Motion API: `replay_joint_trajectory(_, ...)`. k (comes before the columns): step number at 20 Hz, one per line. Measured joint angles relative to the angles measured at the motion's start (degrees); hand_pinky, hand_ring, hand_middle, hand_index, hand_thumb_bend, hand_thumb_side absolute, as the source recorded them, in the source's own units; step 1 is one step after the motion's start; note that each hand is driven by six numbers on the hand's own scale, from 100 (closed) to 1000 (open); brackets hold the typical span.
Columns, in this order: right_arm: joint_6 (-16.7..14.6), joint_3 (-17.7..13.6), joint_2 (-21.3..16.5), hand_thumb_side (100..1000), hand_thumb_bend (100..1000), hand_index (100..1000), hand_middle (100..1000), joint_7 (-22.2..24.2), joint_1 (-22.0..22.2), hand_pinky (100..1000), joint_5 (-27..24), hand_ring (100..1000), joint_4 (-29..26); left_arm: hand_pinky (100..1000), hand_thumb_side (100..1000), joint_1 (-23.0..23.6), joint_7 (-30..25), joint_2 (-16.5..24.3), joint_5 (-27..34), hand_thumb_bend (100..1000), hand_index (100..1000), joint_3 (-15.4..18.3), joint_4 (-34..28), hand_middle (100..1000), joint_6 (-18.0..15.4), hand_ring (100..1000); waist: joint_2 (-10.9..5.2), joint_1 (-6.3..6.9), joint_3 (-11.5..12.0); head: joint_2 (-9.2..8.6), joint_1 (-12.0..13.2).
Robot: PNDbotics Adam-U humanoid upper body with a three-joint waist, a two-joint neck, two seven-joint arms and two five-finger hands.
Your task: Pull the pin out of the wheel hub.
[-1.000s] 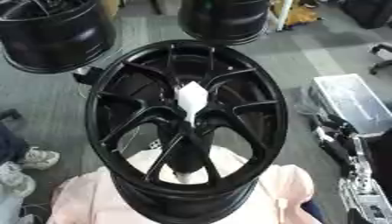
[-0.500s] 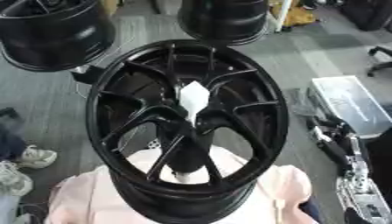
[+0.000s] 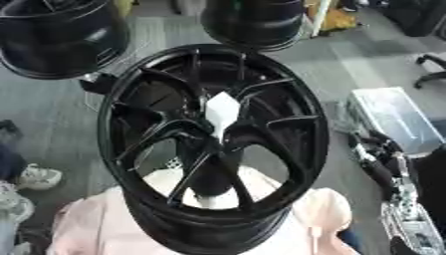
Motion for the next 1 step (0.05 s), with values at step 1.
replay_joint_trajectory(1,0.0,0.0,0.0,352,443,819,684,0.0,-0.1,653,0.0,559,0.0,719,673,0.0,-0.1,0.0,0.1,272,642,0.0,-0.1,585,0.1,600,0.01,-0.04,0.0,0.0,0.0)
